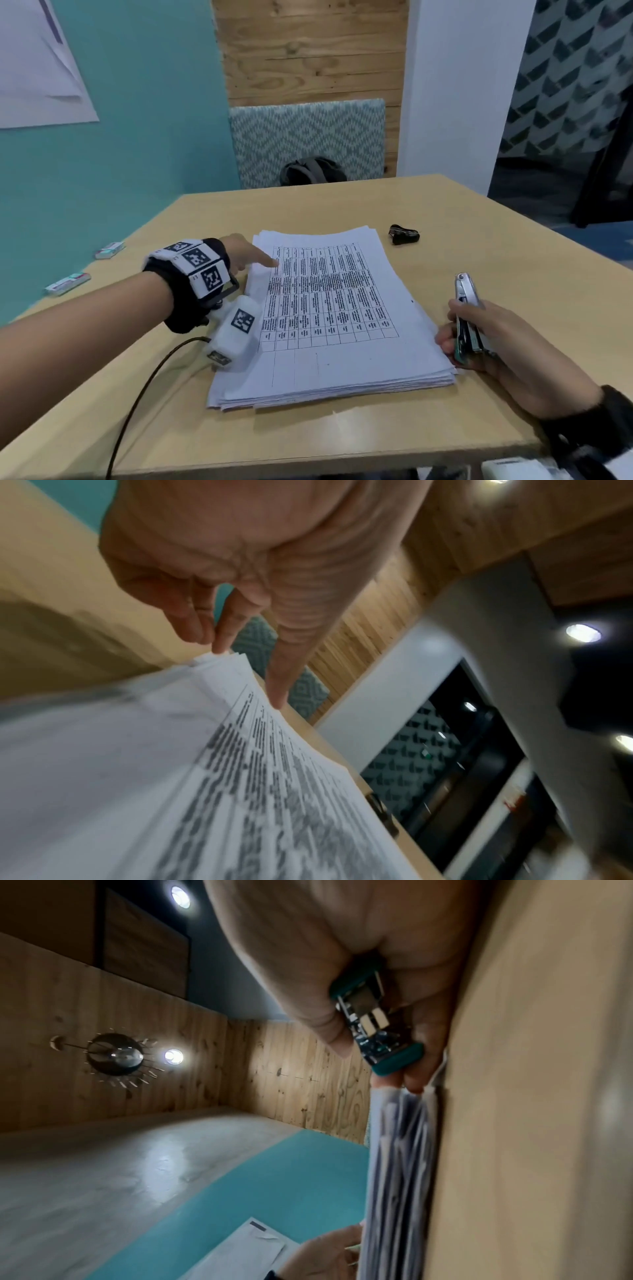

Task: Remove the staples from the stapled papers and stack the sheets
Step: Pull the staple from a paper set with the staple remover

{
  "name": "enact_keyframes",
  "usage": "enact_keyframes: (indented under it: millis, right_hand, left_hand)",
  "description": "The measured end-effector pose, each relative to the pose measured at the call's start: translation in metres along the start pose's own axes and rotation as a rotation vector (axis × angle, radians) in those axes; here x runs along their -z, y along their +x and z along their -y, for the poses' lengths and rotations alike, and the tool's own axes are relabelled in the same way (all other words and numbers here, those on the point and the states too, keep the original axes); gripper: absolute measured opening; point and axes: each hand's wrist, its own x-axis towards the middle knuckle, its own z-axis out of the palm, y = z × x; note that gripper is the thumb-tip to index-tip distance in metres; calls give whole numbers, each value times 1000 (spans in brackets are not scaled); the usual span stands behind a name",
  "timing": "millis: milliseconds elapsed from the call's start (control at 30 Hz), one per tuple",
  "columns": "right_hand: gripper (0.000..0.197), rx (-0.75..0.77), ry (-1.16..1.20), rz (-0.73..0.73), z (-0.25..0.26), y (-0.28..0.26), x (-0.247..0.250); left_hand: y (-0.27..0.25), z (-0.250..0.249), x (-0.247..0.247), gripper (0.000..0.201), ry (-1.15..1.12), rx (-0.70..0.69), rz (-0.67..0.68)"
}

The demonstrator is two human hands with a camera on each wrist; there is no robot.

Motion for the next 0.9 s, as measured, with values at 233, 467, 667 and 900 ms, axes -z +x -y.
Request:
enact_keyframes:
  millis: [233,467,667,900]
  right_hand:
    - [16,10,5,36,-1,2,3]
    - [15,17,18,56,-2,3,5]
    - [15,14,26,65,-2,4,6]
    - [15,3,37,62,-3,6,8]
  left_hand:
    - [-12,-11,-12,59,142,29,47]
    - [-15,-16,-11,70,163,95,83]
    - [-18,-19,-11,61,195,101,112]
    - [-13,-17,-12,32,165,95,92]
